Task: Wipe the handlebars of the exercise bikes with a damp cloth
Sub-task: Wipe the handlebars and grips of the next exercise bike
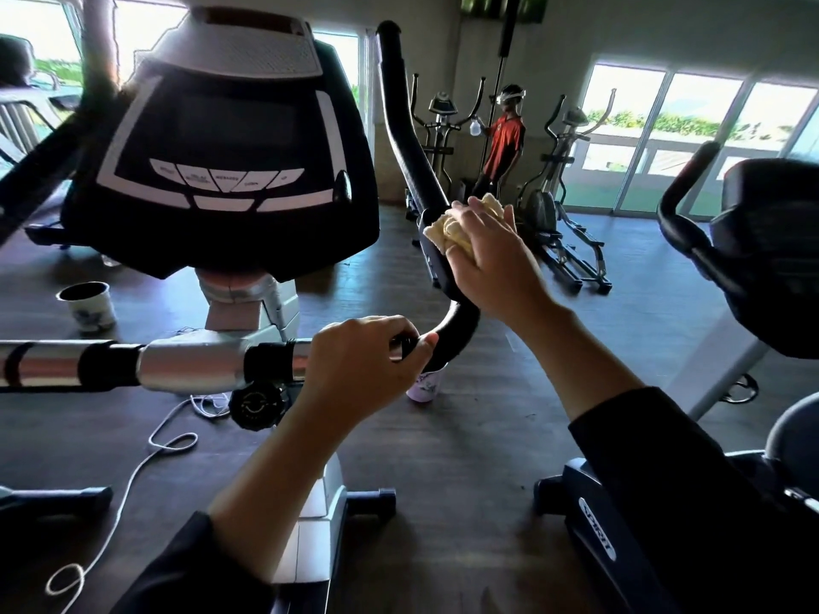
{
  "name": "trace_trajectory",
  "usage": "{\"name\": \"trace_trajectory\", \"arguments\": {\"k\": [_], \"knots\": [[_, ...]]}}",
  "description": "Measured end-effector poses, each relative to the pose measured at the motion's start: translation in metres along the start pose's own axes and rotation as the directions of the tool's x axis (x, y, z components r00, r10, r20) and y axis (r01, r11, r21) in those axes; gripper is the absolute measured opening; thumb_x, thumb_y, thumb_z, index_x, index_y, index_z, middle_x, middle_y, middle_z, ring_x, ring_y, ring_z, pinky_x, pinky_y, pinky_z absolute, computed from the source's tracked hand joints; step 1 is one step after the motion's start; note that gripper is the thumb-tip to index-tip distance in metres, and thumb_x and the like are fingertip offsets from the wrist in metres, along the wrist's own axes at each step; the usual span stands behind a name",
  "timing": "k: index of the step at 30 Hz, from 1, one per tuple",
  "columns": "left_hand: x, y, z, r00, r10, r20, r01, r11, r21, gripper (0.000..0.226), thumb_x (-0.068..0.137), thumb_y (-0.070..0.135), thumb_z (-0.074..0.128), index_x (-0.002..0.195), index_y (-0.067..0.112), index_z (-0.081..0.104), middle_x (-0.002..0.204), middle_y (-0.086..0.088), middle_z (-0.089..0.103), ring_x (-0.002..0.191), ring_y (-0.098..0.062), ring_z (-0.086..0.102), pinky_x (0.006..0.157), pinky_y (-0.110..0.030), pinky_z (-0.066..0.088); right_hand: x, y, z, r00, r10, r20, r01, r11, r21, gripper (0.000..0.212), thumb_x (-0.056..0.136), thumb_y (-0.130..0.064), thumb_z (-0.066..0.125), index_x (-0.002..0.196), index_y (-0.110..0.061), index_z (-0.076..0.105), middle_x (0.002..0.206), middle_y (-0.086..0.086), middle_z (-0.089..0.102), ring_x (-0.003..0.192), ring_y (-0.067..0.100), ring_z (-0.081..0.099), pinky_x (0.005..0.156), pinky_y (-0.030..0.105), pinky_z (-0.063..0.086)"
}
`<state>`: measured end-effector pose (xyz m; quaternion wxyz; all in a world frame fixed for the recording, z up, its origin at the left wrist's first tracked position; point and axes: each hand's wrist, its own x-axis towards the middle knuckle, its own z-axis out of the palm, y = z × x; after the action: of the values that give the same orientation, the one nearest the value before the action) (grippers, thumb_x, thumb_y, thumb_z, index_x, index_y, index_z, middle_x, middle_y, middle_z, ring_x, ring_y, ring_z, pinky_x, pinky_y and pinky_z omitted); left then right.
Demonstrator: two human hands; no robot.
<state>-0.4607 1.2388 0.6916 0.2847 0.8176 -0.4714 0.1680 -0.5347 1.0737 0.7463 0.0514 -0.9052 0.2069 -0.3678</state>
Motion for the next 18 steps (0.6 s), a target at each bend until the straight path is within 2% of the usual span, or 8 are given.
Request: {"name": "trace_trajectory", "arguments": {"k": [3, 4, 5, 7, 9, 12, 16, 18], "knots": [[0.000, -0.002, 0.000, 1.000, -0.003, 0.018, 0.003, 1.000, 0.014, 0.037, 0.086, 0.063, 0.048, 0.095, 0.034, 0.069, 0.086, 0.010, 0.070, 0.085, -0.014, 0.065, 0.066, -0.024, 0.030, 0.007, 0.003, 0.000, 1.000, 0.017, 0.019, -0.018, 0.999, 0.044, 0.056, 0.087, -0.042, 0.032, 0.128, -0.012, 0.057, 0.151, 0.007, 0.039, 0.145, 0.020, 0.024, 0.114, 0.038, -0.012], [0.000, -0.003, -0.001, 1.000, -0.001, 0.021, 0.001, 1.000, 0.018, 0.037, 0.086, 0.063, 0.048, 0.095, 0.034, 0.069, 0.087, 0.010, 0.070, 0.086, -0.014, 0.065, 0.066, -0.024, 0.030, 0.006, 0.004, -0.002, 1.000, 0.014, 0.016, -0.016, 0.996, 0.088, 0.052, 0.090, -0.040, 0.035, 0.126, -0.012, 0.059, 0.151, 0.008, 0.038, 0.143, 0.021, 0.029, 0.119, 0.042, -0.005], [-0.001, -0.003, -0.001, 1.000, 0.000, 0.023, 0.000, 1.000, 0.021, 0.037, 0.086, 0.063, 0.047, 0.096, 0.034, 0.069, 0.088, 0.010, 0.070, 0.086, -0.014, 0.065, 0.066, -0.024, 0.030, 0.003, 0.006, -0.003, 1.000, 0.005, 0.007, -0.006, 0.988, 0.157, 0.046, 0.092, -0.037, 0.040, 0.125, -0.012, 0.061, 0.147, 0.010, 0.039, 0.138, 0.019, 0.036, 0.121, 0.042, 0.012], [-0.001, -0.004, -0.002, 1.000, 0.002, 0.021, -0.003, 0.999, 0.032, 0.038, 0.086, 0.064, 0.047, 0.098, 0.035, 0.068, 0.090, 0.010, 0.070, 0.088, -0.014, 0.065, 0.066, -0.023, 0.030, -0.004, 0.009, -0.007, 1.000, -0.013, -0.023, 0.020, 0.954, 0.300, 0.033, 0.095, -0.025, 0.051, 0.124, -0.013, 0.063, 0.134, 0.006, 0.046, 0.120, -0.003, 0.046, 0.110, 0.023, 0.036], [-0.001, -0.006, -0.003, 1.000, 0.007, 0.018, -0.008, 0.999, 0.045, 0.038, 0.087, 0.064, 0.045, 0.099, 0.037, 0.068, 0.092, 0.011, 0.070, 0.089, -0.013, 0.065, 0.066, -0.024, 0.030, -0.008, 0.014, -0.007, 0.998, -0.028, -0.048, 0.043, 0.937, 0.345, 0.028, 0.095, -0.019, 0.057, 0.121, -0.015, 0.065, 0.123, -0.006, 0.051, 0.109, -0.017, 0.047, 0.103, 0.010, 0.036], [-0.001, -0.007, -0.003, 1.000, 0.017, 0.008, -0.018, 0.999, 0.040, 0.037, 0.086, 0.065, 0.046, 0.097, 0.037, 0.068, 0.091, 0.011, 0.071, 0.087, -0.014, 0.065, 0.064, -0.024, 0.031, 0.000, 0.014, -0.001, 0.988, -0.086, -0.126, 0.115, 0.961, 0.252, 0.033, 0.092, -0.035, 0.054, 0.116, -0.017, 0.068, 0.115, -0.008, 0.057, 0.115, 0.006, 0.054, 0.105, 0.037, 0.044], [0.000, -0.008, -0.001, 1.000, 0.025, -0.007, -0.025, 0.998, 0.057, 0.040, 0.085, 0.068, 0.044, 0.095, 0.037, 0.068, 0.088, 0.012, 0.070, 0.085, -0.013, 0.065, 0.064, -0.024, 0.031, 0.011, 0.003, -0.001, 0.990, -0.053, -0.131, 0.076, 0.981, 0.181, 0.045, 0.086, -0.051, 0.049, 0.111, -0.020, 0.071, 0.115, -0.001, 0.063, 0.116, 0.012, 0.055, 0.097, 0.030, 0.049], [0.000, -0.011, 0.002, 0.998, 0.051, -0.025, -0.049, 0.997, 0.060, 0.047, 0.082, 0.071, 0.036, 0.092, 0.037, 0.068, 0.084, 0.012, 0.070, 0.080, -0.013, 0.066, 0.062, -0.024, 0.032, 0.001, 0.002, 0.001, 0.984, -0.083, -0.155, 0.107, 0.983, 0.151, 0.047, 0.088, -0.049, 0.048, 0.111, -0.015, 0.070, 0.113, 0.002, 0.064, 0.115, 0.017, 0.056, 0.099, 0.039, 0.049]]}}
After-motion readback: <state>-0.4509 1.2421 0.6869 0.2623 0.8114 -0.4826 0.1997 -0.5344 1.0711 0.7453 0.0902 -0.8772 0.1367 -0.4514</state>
